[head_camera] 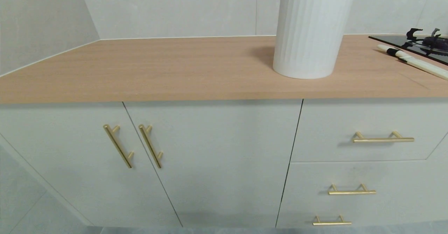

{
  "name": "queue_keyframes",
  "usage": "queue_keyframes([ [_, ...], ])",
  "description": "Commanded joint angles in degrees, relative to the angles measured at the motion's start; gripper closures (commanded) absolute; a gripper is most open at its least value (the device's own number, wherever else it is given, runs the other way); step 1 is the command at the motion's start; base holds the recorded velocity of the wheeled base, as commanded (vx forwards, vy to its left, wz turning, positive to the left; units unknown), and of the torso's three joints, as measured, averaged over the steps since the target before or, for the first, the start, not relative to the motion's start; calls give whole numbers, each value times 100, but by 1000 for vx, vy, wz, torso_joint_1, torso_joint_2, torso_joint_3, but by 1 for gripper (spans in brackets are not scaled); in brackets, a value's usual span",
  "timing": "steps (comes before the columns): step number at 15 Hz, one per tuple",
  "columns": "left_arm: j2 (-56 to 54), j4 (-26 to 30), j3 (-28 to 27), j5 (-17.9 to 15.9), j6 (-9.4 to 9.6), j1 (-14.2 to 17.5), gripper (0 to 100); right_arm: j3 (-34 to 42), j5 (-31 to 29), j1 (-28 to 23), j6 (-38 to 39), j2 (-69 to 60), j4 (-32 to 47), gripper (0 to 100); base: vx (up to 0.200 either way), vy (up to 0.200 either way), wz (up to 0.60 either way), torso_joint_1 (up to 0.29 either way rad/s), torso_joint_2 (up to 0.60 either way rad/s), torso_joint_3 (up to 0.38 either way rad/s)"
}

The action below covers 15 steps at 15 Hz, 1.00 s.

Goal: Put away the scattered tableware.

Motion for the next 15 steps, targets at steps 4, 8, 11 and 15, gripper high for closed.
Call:
queue_keyframes([
  [4,2,1,0,3,-1,0,0,1,-1,1,-4,11,0,0,0,0,0,0,0,0],
  [8,2,1,0,3,-1,0,0,1,-1,1,-4,11,0,0,0,-100,0,-1,0,0],
  [11,2,1,0,3,-1,0,0,1,-1,1,-4,11,0,0,0,-200,0,4,1,-6],
  [15,2,1,0,3,-1,0,0,1,-1,1,-4,11,0,0,0,-200,0,4,1,4],
])
